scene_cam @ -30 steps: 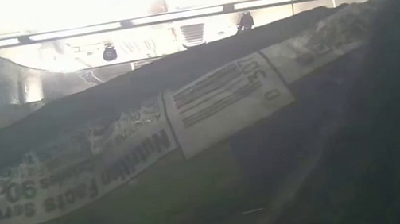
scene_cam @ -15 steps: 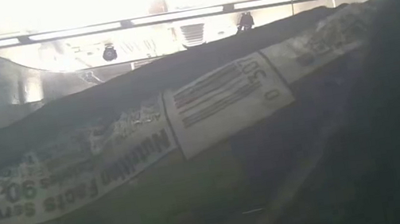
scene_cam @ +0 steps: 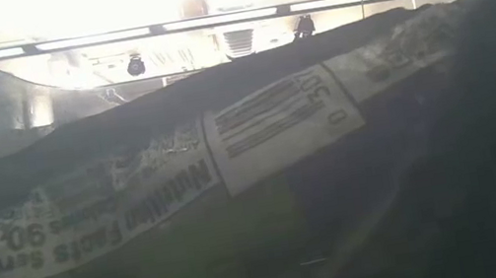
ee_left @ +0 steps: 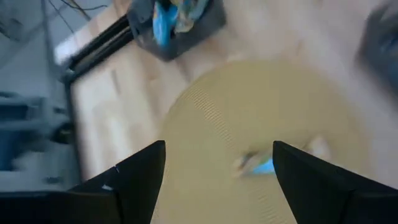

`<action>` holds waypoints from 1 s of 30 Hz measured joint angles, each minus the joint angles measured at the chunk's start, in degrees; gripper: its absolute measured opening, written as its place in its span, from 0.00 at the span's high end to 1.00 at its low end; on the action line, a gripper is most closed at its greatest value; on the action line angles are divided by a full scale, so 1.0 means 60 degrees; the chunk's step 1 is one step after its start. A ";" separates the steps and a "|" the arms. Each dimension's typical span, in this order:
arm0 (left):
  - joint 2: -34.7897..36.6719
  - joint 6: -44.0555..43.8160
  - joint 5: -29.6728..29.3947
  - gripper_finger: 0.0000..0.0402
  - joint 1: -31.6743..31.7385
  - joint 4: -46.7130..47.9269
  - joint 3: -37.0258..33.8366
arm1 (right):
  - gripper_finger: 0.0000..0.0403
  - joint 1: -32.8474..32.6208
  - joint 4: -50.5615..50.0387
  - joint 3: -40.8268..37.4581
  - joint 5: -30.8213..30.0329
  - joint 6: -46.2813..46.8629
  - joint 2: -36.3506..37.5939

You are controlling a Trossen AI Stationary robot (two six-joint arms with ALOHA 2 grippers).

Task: Pick and place Granola Bars by type
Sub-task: Put the yellow granola bar into the top right bin

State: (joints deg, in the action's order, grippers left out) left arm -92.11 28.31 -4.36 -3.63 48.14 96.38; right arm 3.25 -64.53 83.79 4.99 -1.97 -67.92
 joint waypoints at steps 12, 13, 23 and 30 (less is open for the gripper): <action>-0.1160 0.2746 -0.1937 0.34 -0.0511 0.0112 -0.0007 | 0.98 0.0000 0.0004 -0.0004 0.0000 0.0130 0.0004; -0.1268 0.2693 -0.1934 0.34 -0.0511 0.0159 -0.0009 | 0.98 0.0000 0.0004 -0.0004 0.0000 0.0134 0.0004; -0.2045 -0.1483 -0.1959 0.34 -0.0482 0.0382 -0.0015 | 0.98 0.0000 0.0004 -0.0008 -0.0004 0.0156 0.0004; -0.2197 -0.6104 -0.2041 0.34 -0.0342 0.0515 -0.0015 | 0.98 0.0000 0.0007 -0.0073 -0.0011 0.0079 0.0007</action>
State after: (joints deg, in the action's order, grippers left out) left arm -105.29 -8.31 -16.61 -5.68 51.23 96.29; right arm 3.25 -64.49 83.35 4.93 -1.50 -67.88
